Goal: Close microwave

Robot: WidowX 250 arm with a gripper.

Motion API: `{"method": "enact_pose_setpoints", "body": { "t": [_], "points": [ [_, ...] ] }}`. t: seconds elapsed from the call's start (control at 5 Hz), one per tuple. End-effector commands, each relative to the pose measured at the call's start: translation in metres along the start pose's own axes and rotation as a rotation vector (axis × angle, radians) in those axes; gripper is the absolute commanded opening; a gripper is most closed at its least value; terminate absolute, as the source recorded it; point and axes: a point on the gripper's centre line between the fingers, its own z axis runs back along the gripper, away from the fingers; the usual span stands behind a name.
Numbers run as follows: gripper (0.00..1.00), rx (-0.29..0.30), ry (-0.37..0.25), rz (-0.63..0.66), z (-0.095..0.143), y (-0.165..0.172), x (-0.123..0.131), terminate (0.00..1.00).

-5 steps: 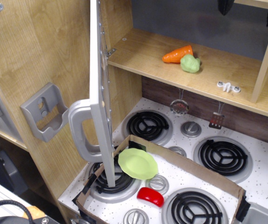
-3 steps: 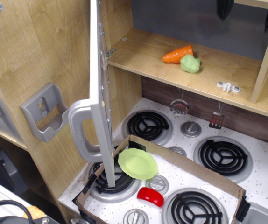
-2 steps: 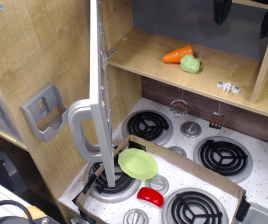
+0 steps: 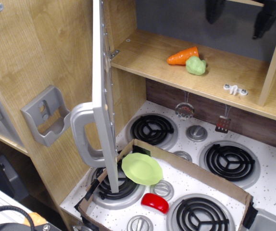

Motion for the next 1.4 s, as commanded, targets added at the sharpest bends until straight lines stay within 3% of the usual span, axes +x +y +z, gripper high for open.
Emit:
{"method": "enact_pose_setpoints", "body": {
  "t": [0.0, 0.6, 1.0, 1.2],
  "points": [
    [1.0, 0.032, -0.076, -0.114, 0.035, 0.032, -0.032, 0.0],
    [1.0, 0.004, 0.067, -0.302, 0.038, 0.087, -0.096, 0.0],
    [1.0, 0.055, 0.12, -0.325, 0.041, 0.11, -0.136, 0.0],
    [1.0, 0.077, 0.116, -0.368, 0.03, 0.12, -0.146, 0.0]
  ]
}}
